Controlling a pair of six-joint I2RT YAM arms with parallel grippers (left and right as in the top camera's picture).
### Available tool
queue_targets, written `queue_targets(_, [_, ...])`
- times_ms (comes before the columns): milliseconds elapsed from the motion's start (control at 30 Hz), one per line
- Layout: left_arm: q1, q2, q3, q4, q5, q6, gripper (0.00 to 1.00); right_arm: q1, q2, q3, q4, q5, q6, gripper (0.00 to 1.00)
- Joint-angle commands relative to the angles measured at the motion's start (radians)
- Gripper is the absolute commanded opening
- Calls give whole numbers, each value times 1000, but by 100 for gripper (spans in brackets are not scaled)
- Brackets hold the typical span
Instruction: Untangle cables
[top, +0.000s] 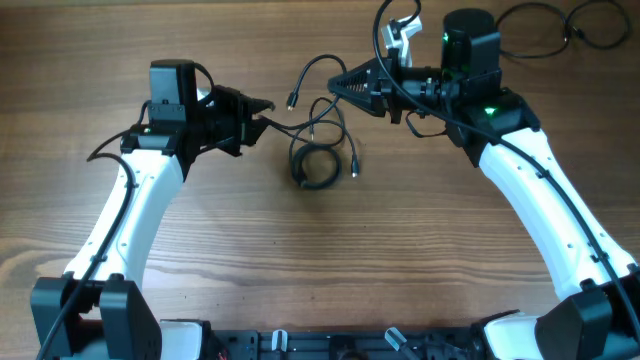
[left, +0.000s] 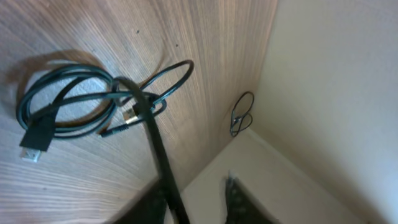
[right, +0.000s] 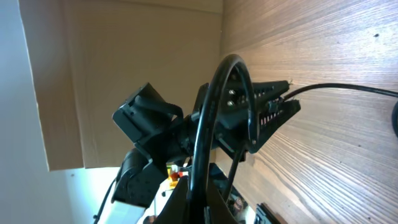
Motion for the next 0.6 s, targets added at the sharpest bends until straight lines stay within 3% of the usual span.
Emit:
queue_targets(0, [-3, 7, 7, 15, -7, 10, 4, -3, -20, 19, 6, -27, -28, 4])
queue_targets(133, [-2, -13, 7, 202, -3, 215, 4, -3, -20, 18, -63, 30, -130, 4])
queue_targets(233, [31, -63, 7, 294, -3, 265, 4, -19, -20, 18, -186, 137, -190, 4])
queue_targets(367, [95, -121, 7, 277, 1, 352, 5, -82, -20, 18, -255, 121, -225, 4])
queue_targets(433, [135, -133, 7, 215, 1, 396, 20, -138, -24, 18, -286, 78, -238, 4])
queue_targets(467, [151, -132, 7, 175, -8, 403, 35, -162, -29, 18, -302, 77, -243, 4])
queue_targets(567, [170, -132, 7, 119, -26, 403, 38, -199, -49, 18, -325, 74, -260, 4])
